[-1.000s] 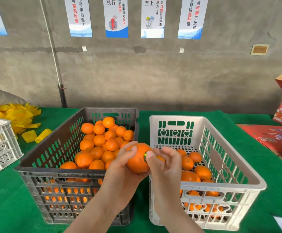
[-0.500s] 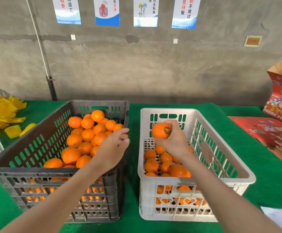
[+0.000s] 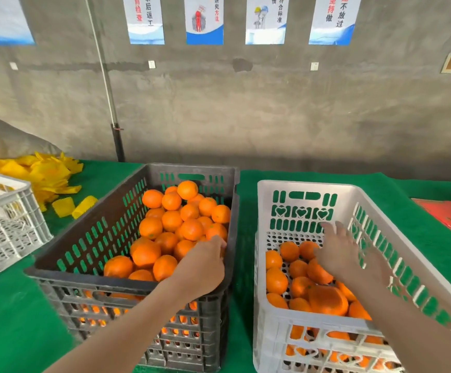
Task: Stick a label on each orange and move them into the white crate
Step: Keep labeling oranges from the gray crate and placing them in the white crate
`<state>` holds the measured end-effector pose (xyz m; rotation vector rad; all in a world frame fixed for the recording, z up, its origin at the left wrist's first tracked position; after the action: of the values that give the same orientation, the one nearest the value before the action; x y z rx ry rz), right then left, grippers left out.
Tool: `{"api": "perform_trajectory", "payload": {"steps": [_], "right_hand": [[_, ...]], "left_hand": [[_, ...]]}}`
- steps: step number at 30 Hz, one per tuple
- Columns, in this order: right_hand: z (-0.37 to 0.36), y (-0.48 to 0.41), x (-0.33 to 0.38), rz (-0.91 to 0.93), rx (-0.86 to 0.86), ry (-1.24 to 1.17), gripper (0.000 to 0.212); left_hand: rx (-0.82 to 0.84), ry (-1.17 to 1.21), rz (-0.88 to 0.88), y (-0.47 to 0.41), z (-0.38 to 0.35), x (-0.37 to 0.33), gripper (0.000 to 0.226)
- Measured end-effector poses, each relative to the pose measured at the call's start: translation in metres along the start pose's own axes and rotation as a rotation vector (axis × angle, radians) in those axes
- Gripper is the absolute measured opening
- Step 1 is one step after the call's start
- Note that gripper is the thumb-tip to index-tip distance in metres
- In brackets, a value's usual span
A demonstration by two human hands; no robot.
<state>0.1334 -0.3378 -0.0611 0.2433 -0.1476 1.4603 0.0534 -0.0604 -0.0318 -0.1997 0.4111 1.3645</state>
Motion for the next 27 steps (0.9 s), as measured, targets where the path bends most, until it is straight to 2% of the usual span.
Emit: {"api": "perform_trajectory", "payload": {"steps": [3,6,8,9,12,15,18,22,25,27], "right_hand": [[0.022,0.024,0.070,0.418,-0.253,-0.255,0.044],[0.028,0.047,0.145,0.703,-0.244,-0.276,0.027],[0.020,0.050,0.183,0.785,-0.160,-0.259,0.021],[0.015,0.049,0.198,0.796,-0.109,-0.260,0.020],[-0.005,0.026,0.230,0.731,0.081,-0.214,0.027],[-0.019,-0.013,0.257,0.654,0.259,-0.051,0.037],[-0.027,-0.065,0.287,0.566,0.321,0.045,0.046],[-0.051,-0.130,0.313,0.445,0.400,0.032,0.074],[-0.071,-0.169,0.325,0.399,0.418,-0.043,0.089],[-0.084,-0.191,0.329,0.398,0.397,-0.063,0.092]], "left_hand": [[0.088,0.076,-0.034,-0.002,-0.001,0.003,0.027],[0.315,0.248,-0.106,-0.003,0.010,0.024,0.030],[0.360,0.310,-0.042,-0.006,0.026,0.056,0.029],[0.360,0.264,0.005,-0.008,0.036,0.072,0.031],[0.432,-0.092,0.000,-0.022,0.055,0.101,0.038],[0.380,-0.251,0.102,-0.056,0.074,0.136,0.044],[0.250,-0.354,0.221,-0.104,0.087,0.176,0.056],[0.090,-0.408,0.283,-0.166,0.089,0.212,0.086],[0.082,-0.543,0.256,-0.208,0.084,0.235,0.097],[0.142,-0.596,0.237,-0.228,0.079,0.246,0.099]]}}
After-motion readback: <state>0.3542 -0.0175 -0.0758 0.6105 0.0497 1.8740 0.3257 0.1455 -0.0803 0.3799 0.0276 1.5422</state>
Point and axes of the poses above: each hand's wrist, its own y-axis away from the middle knuckle, its own z-axis out of the back of the hand, x = y × z, the point moved 4 cm from there along -y, towards the middle knuckle, and after that the axes turned 14 degrees about x, right-handed, at the moved point
